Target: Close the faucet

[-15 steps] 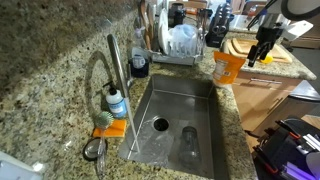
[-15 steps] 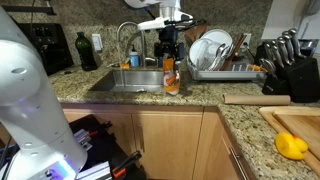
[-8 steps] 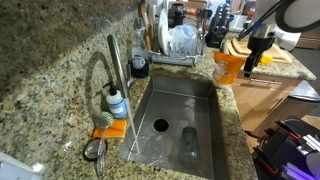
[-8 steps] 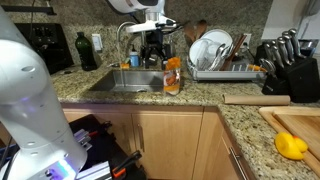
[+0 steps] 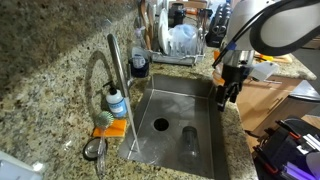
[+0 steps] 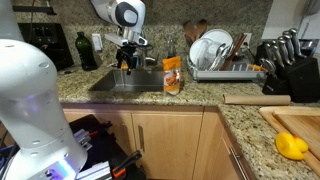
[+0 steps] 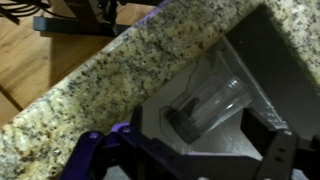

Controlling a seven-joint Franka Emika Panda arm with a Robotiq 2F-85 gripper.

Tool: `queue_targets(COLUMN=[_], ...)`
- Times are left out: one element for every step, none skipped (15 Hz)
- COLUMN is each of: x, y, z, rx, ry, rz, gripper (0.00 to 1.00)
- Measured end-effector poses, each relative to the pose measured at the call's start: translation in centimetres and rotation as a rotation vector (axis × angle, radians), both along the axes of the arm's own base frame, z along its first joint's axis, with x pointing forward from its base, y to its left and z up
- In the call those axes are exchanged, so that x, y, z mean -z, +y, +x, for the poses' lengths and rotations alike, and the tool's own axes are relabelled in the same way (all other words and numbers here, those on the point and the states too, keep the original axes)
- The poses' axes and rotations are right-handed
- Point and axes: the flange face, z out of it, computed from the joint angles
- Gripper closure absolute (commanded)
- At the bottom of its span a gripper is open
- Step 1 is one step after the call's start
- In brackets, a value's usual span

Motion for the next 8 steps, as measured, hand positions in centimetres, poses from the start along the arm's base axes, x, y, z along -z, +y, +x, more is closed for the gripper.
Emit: queue_targets(x=[0.3,0.4,0.4,0.4,0.5,0.7,0.9,1.3], y=[-0.7,-1.7,-2.9,-4.1,-5.0,-5.4,-5.2,-4.8], z=[1.2,2.6,4.1,5.4,6.5,7.3,8.0,8.4], rx=[0.01,0.017,0.022,0.026,0.027,0.026,0.021,0.002], ry=[0.005,0.002,-0.005,-0.014,-0.02,-0.022,-0.022,-0.02], rz=[0.054,0.111,0.169,0.228,0.286,0.345,0.404,0.369], gripper=[0.0,0.0,0.0,0.0,0.0,0.0,0.0,0.0])
